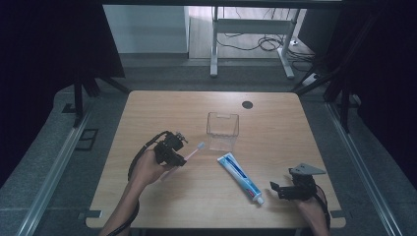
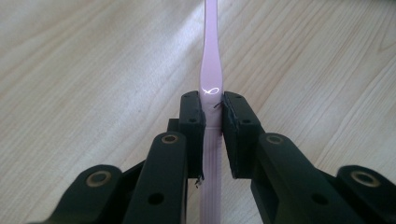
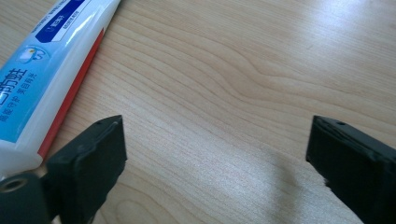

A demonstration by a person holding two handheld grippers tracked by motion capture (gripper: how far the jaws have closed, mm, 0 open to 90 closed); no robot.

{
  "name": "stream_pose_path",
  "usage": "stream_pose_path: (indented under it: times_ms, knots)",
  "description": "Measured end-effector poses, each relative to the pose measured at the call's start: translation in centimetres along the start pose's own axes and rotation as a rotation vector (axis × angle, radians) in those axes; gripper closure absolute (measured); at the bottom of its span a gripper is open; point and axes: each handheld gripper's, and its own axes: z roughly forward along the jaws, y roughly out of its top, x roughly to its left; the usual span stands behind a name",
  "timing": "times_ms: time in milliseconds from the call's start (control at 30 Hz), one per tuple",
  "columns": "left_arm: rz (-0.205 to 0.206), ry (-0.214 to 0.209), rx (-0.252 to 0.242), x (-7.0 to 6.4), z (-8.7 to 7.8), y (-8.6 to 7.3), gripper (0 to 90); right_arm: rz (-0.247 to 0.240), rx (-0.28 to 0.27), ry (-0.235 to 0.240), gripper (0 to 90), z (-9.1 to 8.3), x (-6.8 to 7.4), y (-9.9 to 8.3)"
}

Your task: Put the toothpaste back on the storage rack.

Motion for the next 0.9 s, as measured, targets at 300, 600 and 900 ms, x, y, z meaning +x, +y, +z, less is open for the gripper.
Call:
stream_pose_path:
  times_ms: [300,600,900]
  knots:
    - [-0.006,-0.011,-0.065,0.4,-1.5,0.5,78.7,0.004,0.011,0.032,0.0,0.4,0.1,-0.1]
    - [0.004,-0.017,-0.123,0.2,-2.5,1.3,78.7,-0.003,0.012,0.024,0.0,0.3,0.2,0.0]
    - [0.018,-0.005,-0.160,0.1,-3.2,2.2,78.7,-0.004,0.011,0.022,0.0,0.3,0.2,0.0]
